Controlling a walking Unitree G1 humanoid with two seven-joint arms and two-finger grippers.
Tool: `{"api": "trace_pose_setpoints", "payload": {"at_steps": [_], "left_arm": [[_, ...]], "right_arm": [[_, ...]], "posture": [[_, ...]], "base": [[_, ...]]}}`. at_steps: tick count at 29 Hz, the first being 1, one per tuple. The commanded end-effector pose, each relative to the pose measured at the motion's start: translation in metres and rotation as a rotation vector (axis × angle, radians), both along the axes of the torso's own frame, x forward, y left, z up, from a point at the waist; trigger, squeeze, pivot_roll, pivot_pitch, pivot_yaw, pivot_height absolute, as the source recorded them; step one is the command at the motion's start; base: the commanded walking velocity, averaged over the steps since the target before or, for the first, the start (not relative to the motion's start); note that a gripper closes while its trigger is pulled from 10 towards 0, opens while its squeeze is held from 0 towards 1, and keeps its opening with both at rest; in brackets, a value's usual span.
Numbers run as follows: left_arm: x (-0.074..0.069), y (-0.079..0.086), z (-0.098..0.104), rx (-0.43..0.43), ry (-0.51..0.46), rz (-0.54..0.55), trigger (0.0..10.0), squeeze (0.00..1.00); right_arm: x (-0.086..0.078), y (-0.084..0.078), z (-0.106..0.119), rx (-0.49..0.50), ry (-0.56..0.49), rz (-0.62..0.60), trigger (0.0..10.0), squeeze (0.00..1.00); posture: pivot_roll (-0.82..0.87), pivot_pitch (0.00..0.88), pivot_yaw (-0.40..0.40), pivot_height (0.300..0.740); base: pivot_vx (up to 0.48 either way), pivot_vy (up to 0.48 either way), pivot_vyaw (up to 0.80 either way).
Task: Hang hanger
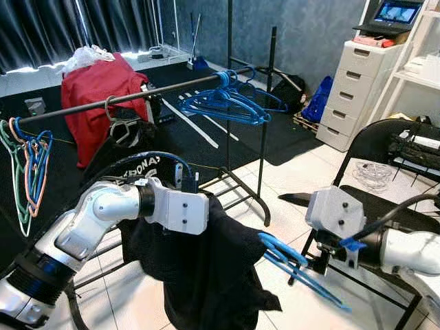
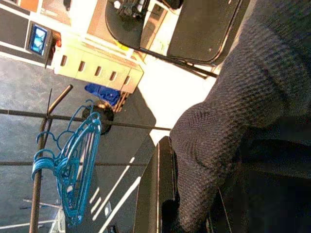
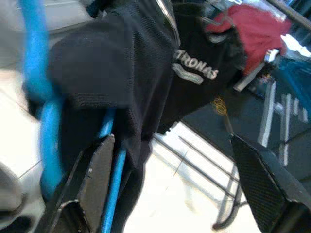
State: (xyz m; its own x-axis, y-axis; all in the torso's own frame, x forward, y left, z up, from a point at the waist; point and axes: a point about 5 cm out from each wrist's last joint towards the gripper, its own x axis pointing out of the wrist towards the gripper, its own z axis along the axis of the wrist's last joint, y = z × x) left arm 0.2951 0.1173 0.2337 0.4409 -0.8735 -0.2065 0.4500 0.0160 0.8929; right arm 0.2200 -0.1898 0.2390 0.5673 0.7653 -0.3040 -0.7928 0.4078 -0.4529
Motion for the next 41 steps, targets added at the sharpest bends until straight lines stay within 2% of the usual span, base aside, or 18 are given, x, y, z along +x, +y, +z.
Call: {"api": "trace_pose_setpoints", "payload": {"at_steps": [1, 6, 10, 12, 14, 18, 24, 27, 33, 41], "left_arm": [[0.001, 0.000, 0.002, 0.003, -0.018, -0.004, 10.0, 0.00], [0.003, 0.000, 0.001, 0.005, -0.019, 0.003, 10.0, 0.00], [0.004, -0.001, 0.000, 0.003, -0.019, 0.008, 10.0, 0.00], [0.004, -0.001, 0.000, 0.003, -0.019, 0.008, 10.0, 0.00], [0.005, -0.002, 0.001, -0.003, -0.021, 0.008, 10.0, 0.00], [0.005, -0.002, 0.002, -0.007, -0.024, 0.007, 10.0, 0.00], [0.005, -0.002, 0.003, -0.014, -0.029, 0.008, 10.0, 0.00], [0.005, -0.002, 0.004, -0.016, -0.029, 0.008, 10.0, 0.00], [0.005, -0.004, 0.005, -0.020, -0.032, 0.004, 10.0, 0.00], [0.006, -0.003, 0.006, -0.017, -0.037, 0.005, 10.0, 0.00]], "right_arm": [[-0.014, -0.010, 0.024, 0.014, 0.008, 0.043, 10.0, 0.00], [-0.029, -0.017, 0.035, -0.012, 0.061, 0.072, 10.0, 0.00], [-0.037, -0.016, 0.033, -0.032, 0.121, 0.081, 10.0, 0.00], [-0.037, -0.016, 0.033, -0.032, 0.121, 0.081, 10.0, 0.00], [-0.035, -0.011, 0.016, -0.048, 0.178, 0.048, 10.0, 0.00], [-0.031, -0.012, 0.004, -0.066, 0.194, 0.007, 10.0, 0.00], [-0.017, -0.014, -0.003, -0.042, 0.128, -0.063, 10.0, 0.00], [-0.015, -0.013, -0.003, -0.032, 0.119, -0.064, 10.0, 0.00], [-0.011, 0.000, -0.010, 0.009, 0.139, -0.021, 10.0, 0.00], [-0.014, 0.012, -0.018, 0.054, 0.180, 0.029, 10.0, 0.00]], "posture": [[-0.11, 0.000, 0.021, 0.740], [-0.11, 0.000, 0.023, 0.740], [-0.12, 0.000, 0.026, 0.740], [-0.12, 0.000, 0.026, 0.740], [-0.12, 0.000, 0.026, 0.740], [-0.11, 0.000, 0.027, 0.740], [-0.11, 0.000, 0.026, 0.740], [-0.11, 0.000, 0.026, 0.740], [-0.11, 0.000, 0.022, 0.740], [-0.10, 0.000, 0.023, 0.740]], "base": [[0.000, 0.000, 0.00], [0.000, 0.000, 0.00], [0.000, 0.000, 0.00], [0.000, 0.000, 0.00], [0.000, 0.000, 0.00], [0.000, 0.000, 0.00], [0.000, 0.000, 0.00], [0.000, 0.000, 0.00], [0.000, 0.000, 0.00], [0.000, 0.000, 0.00]]}}
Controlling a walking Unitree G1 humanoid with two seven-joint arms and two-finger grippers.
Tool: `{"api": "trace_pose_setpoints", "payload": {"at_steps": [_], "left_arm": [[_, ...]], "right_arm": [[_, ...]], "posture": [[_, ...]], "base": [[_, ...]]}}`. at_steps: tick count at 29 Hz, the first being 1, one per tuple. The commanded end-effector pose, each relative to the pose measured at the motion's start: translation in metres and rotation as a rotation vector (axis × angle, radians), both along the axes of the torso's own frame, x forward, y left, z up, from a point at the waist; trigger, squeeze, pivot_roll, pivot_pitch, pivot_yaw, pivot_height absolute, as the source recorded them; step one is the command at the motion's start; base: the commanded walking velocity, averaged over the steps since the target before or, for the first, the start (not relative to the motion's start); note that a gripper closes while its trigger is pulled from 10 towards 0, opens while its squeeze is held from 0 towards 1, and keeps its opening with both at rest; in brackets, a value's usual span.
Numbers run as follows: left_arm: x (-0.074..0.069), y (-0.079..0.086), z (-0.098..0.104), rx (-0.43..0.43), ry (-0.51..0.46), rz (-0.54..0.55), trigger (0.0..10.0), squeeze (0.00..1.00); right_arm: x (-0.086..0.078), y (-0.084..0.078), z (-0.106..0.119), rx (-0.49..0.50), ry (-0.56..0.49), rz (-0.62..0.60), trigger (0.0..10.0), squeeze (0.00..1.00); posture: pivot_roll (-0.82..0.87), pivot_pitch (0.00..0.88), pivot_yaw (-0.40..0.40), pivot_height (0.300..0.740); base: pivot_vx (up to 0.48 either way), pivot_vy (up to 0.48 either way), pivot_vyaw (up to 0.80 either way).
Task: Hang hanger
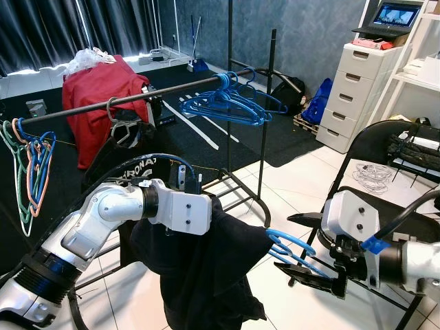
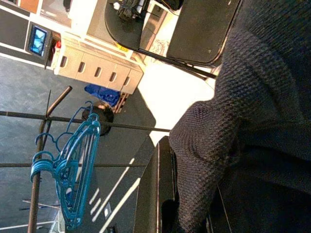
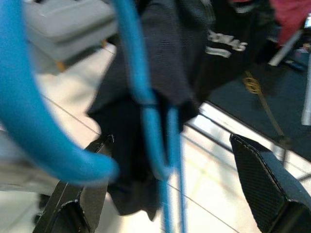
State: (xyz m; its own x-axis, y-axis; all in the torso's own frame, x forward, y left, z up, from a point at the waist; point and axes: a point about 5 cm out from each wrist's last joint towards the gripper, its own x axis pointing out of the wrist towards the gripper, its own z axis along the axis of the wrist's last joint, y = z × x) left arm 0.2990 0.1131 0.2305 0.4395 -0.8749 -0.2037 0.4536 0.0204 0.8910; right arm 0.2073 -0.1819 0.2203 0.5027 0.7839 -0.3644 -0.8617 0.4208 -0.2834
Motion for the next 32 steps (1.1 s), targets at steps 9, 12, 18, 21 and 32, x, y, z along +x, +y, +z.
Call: {"api": "trace_pose_setpoints", "payload": {"at_steps": [9, 12, 18, 21, 32], "left_arm": [[0.001, -0.001, 0.010, -0.020, -0.042, 0.001, 10.0, 0.00], [0.002, -0.002, 0.010, -0.023, -0.044, 0.001, 10.0, 0.00], [0.002, -0.001, 0.012, -0.032, -0.045, 0.002, 10.0, 0.00], [0.002, -0.001, 0.012, -0.037, -0.046, 0.002, 10.0, 0.00], [0.002, -0.001, 0.012, -0.060, -0.024, 0.005, 10.0, 0.00]], "right_arm": [[0.004, 0.008, -0.005, -0.017, -0.015, -0.002, 0.0, 0.00], [0.006, 0.010, -0.007, -0.021, -0.019, -0.003, 0.0, 0.00], [0.009, 0.010, -0.009, -0.046, -0.032, -0.015, 0.0, 0.00], [0.010, 0.009, -0.009, -0.057, -0.039, -0.019, 0.0, 0.00], [0.017, 0.003, -0.007, -0.113, -0.086, -0.060, 0.0, 0.00]], "posture": [[-0.11, 0.000, 0.023, 0.740], [-0.10, 0.000, 0.022, 0.740], [-0.11, 0.000, 0.017, 0.740], [-0.11, 0.000, 0.017, 0.740], [-0.11, 0.000, 0.017, 0.740]], "base": [[0.000, 0.000, 0.00], [0.000, 0.000, 0.00], [0.000, 0.000, 0.00], [0.000, 0.000, 0.00], [0.000, 0.000, 0.00]]}}
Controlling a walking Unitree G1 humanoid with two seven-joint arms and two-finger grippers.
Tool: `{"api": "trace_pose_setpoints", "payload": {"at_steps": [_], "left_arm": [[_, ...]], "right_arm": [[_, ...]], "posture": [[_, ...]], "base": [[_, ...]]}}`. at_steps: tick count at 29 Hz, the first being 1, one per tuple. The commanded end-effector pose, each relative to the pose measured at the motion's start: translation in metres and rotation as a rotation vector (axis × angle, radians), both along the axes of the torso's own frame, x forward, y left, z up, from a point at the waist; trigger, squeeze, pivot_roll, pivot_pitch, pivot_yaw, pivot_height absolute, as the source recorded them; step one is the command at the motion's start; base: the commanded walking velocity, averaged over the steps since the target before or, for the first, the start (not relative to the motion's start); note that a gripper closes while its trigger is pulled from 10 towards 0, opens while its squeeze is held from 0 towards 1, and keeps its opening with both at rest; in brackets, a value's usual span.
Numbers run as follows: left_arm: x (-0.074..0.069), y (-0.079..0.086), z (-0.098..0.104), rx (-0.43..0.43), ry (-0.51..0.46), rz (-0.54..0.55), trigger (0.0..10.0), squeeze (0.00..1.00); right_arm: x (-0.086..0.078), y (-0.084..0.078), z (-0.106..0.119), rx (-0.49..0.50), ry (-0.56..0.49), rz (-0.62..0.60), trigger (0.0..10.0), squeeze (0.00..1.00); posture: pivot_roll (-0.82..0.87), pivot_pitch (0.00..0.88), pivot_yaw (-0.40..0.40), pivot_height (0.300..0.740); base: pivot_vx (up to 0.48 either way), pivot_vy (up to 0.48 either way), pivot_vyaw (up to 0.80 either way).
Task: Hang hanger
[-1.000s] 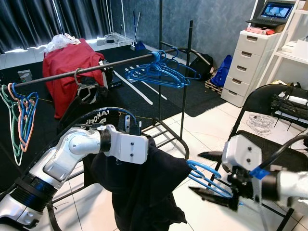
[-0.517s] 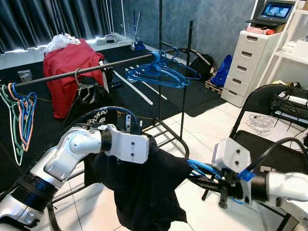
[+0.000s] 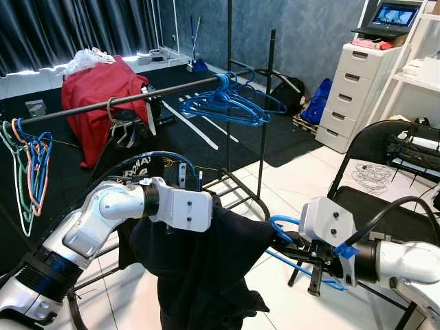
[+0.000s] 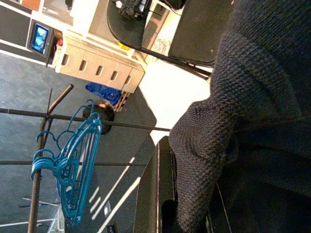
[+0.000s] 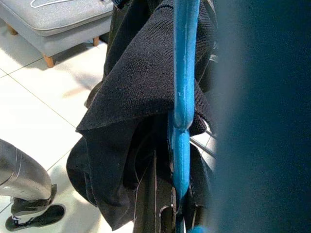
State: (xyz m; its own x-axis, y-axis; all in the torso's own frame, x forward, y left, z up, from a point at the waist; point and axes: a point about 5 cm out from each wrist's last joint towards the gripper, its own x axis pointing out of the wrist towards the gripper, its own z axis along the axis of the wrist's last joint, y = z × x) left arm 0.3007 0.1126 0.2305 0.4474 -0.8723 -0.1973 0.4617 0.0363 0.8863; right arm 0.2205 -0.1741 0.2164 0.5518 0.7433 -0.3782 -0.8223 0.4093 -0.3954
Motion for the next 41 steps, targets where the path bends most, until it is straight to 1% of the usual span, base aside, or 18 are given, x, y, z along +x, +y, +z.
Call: {"api": "trace_pose_setpoints", "payload": {"at_steps": [1, 2, 6, 10, 12, 15, 17, 19, 23, 25, 29, 31, 32, 33, 35, 37, 38, 41], "left_arm": [[0.001, 0.001, 0.012, -0.055, -0.001, -0.003, 10.0, 0.15], [0.001, 0.003, 0.011, -0.066, 0.040, 0.001, 10.0, 1.00], [0.001, 0.005, 0.012, -0.080, 0.069, -0.001, 10.0, 1.00], [0.002, 0.016, 0.022, -0.190, 0.169, -0.011, 10.0, 1.00], [0.002, 0.016, 0.022, -0.190, 0.169, -0.011, 10.0, 1.00], [0.010, 0.048, 0.043, -0.399, 0.275, 0.011, 10.0, 1.00], [0.010, 0.048, 0.043, -0.399, 0.275, 0.011, 10.0, 1.00], [0.014, 0.075, 0.052, -0.533, 0.310, 0.047, 10.0, 1.00], [0.014, 0.094, 0.055, -0.613, 0.337, 0.064, 10.0, 1.00], [0.010, 0.112, 0.056, -0.678, 0.379, 0.065, 10.0, 1.00], [0.006, 0.125, 0.058, -0.734, 0.416, 0.051, 10.0, 1.00], [0.004, 0.132, 0.061, -0.814, 0.447, 0.013, 10.0, 1.00], [-0.003, 0.139, 0.062, -0.888, 0.503, -0.071, 10.0, 1.00], [-0.003, 0.139, 0.062, -0.888, 0.503, -0.071, 10.0, 1.00], [-0.017, 0.142, 0.062, -0.954, 0.569, -0.220, 10.0, 1.00], [-0.017, 0.142, 0.062, -0.954, 0.569, -0.220, 10.0, 1.00], [-0.030, 0.136, 0.054, -0.915, 0.630, -0.323, 10.0, 0.00], [-0.034, 0.132, 0.051, -0.889, 0.655, -0.368, 10.0, 0.00]], "right_arm": [[0.004, -0.006, -0.001, -0.023, -0.009, -0.048, 0.0, 0.00], [0.005, -0.007, 0.003, -0.013, -0.027, -0.053, 0.0, 0.00], [0.006, -0.008, 0.006, -0.001, -0.044, -0.056, 0.0, 0.00], [0.006, -0.007, 0.018, 0.069, -0.088, -0.040, 0.0, 0.00], [0.006, -0.007, 0.018, 0.069, -0.088, -0.040, 0.0, 0.00], [0.000, -0.010, 0.033, 0.163, -0.112, -0.010, 0.0, 0.00], [0.000, -0.010, 0.033, 0.163, -0.112, -0.010, 0.0, 0.00], [-0.003, -0.018, 0.043, 0.202, -0.128, -0.013, 0.0, 0.00], [-0.007, -0.027, 0.049, 0.223, -0.136, -0.025, 0.0, 0.00], [-0.012, -0.035, 0.061, 0.293, -0.149, -0.013, 0.0, 0.00], [-0.019, -0.039, 0.073, 0.370, -0.162, 0.021, 0.0, 0.00], [-0.023, -0.042, 0.081, 0.429, -0.175, 0.050, 0.0, 0.00], [-0.027, -0.046, 0.092, 0.509, -0.202, 0.082, 0.0, 0.00], [-0.027, -0.046, 0.092, 0.509, -0.202, 0.082, 0.0, 0.00], [-0.035, -0.049, 0.106, 0.630, -0.241, 0.146, 0.0, 0.00], [-0.035, -0.049, 0.106, 0.630, -0.241, 0.146, 0.0, 0.00], [-0.040, -0.041, 0.111, 0.718, -0.251, 0.208, 0.0, 0.00], [-0.040, -0.037, 0.111, 0.736, -0.247, 0.227, 0.0, 0.00]], "posture": [[-0.11, 0.000, 0.018, 0.740], [-0.11, 0.000, 0.019, 0.740], [-0.11, 0.000, 0.020, 0.740], [-0.11, 0.000, 0.022, 0.740], [-0.11, 0.000, 0.022, 0.740], [-0.11, 0.000, 0.028, 0.740], [-0.11, 0.000, 0.028, 0.740], [-0.12, 0.000, 0.029, 0.740], [-0.12, 0.000, 0.031, 0.740], [-0.12, 0.000, 0.032, 0.740], [-0.12, 0.000, 0.033, 0.740], [-0.12, 0.000, 0.035, 0.740], [-0.12, 0.000, 0.037, 0.740], [-0.12, 0.000, 0.037, 0.740], [-0.12, 0.000, 0.036, 0.740], [-0.12, 0.000, 0.036, 0.740], [-0.13, 0.000, 0.036, 0.740], [-0.13, 0.000, 0.035, 0.740]], "base": [[0.000, 0.000, 0.00], [0.000, 0.000, 0.00], [0.000, 0.000, 0.00], [0.000, 0.000, 0.00], [0.000, 0.000, 0.00], [0.000, 0.000, 0.00], [0.000, 0.000, 0.00], [0.000, 0.000, 0.00], [0.000, 0.000, 0.00], [0.000, 0.000, 0.00], [0.000, 0.000, 0.00], [0.000, 0.000, 0.00], [0.000, 0.000, 0.00], [0.000, 0.000, 0.00], [0.000, 0.000, 0.00], [0.000, 0.000, 0.00], [0.000, 0.000, 0.00], [0.000, 0.000, 0.00]]}}
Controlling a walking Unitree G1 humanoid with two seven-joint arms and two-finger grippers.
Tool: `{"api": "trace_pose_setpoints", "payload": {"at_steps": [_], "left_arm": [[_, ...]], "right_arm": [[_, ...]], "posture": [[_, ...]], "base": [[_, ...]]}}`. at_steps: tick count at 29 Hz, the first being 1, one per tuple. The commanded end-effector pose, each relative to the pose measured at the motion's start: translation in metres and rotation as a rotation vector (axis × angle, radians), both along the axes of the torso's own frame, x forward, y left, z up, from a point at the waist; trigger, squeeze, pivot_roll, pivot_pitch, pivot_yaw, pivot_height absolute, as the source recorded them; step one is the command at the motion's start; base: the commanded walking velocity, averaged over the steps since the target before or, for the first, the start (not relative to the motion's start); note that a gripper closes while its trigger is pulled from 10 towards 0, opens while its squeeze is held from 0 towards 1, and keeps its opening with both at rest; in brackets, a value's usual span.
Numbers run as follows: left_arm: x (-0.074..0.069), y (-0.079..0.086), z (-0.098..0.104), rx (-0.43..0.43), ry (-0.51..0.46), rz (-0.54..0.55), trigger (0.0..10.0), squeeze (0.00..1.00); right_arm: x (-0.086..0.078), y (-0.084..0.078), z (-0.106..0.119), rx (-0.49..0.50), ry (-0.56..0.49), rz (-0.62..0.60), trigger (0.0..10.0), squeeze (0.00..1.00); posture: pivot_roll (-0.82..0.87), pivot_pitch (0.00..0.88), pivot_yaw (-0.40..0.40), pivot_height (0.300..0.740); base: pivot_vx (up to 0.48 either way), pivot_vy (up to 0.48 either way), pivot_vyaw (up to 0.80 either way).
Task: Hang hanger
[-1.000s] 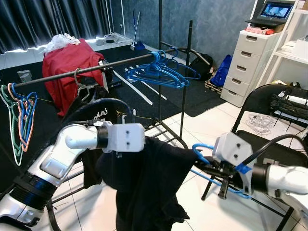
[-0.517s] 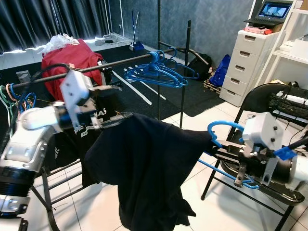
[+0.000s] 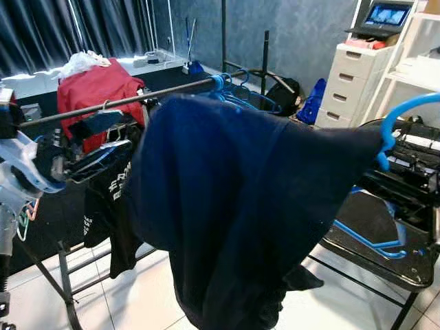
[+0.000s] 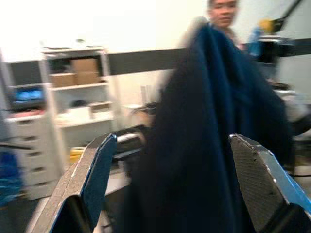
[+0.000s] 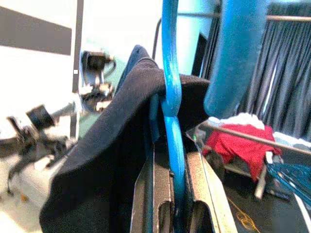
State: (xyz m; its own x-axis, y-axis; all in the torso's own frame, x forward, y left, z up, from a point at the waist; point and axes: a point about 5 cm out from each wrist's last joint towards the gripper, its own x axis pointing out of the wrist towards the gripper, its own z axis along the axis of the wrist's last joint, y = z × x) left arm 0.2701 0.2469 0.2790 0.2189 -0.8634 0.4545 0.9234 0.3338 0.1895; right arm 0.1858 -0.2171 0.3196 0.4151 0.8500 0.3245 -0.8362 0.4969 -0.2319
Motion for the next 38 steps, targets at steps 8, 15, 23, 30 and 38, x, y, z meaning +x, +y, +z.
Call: {"api": "trace_pose_setpoints", "payload": {"at_steps": [8, 15, 23, 30, 38], "left_arm": [[-0.012, -0.009, -0.005, 0.049, -0.017, -0.113, 10.0, 0.00], [-0.018, -0.044, -0.021, 0.202, -0.013, -0.137, 10.0, 0.00], [-0.007, -0.054, -0.021, 0.222, -0.034, -0.053, 9.0, 0.00], [-0.008, -0.051, -0.019, 0.237, -0.024, -0.056, 0.0, 0.00], [-0.008, -0.047, -0.015, 0.223, -0.032, -0.031, 0.0, 0.00]], "right_arm": [[-0.006, 0.011, 0.009, 0.028, -0.053, 0.069, 0.0, 0.00], [-0.005, 0.015, 0.009, 0.038, -0.018, 0.082, 0.0, 0.00], [-0.002, 0.018, 0.007, 0.035, 0.006, 0.070, 0.0, 0.00], [0.000, 0.017, 0.007, 0.035, 0.009, 0.051, 0.0, 0.00], [0.002, 0.014, 0.006, 0.032, 0.021, 0.025, 0.0, 0.00]], "posture": [[-0.13, 0.000, 0.031, 0.740], [-0.13, 0.000, 0.026, 0.740], [-0.13, 0.000, 0.029, 0.740], [-0.12, 0.000, 0.031, 0.740], [-0.12, 0.000, 0.028, 0.740]], "base": [[0.000, 0.000, 0.00], [0.000, 0.000, 0.00], [0.000, 0.000, 0.00], [0.000, 0.000, 0.00], [0.000, 0.000, 0.00]]}}
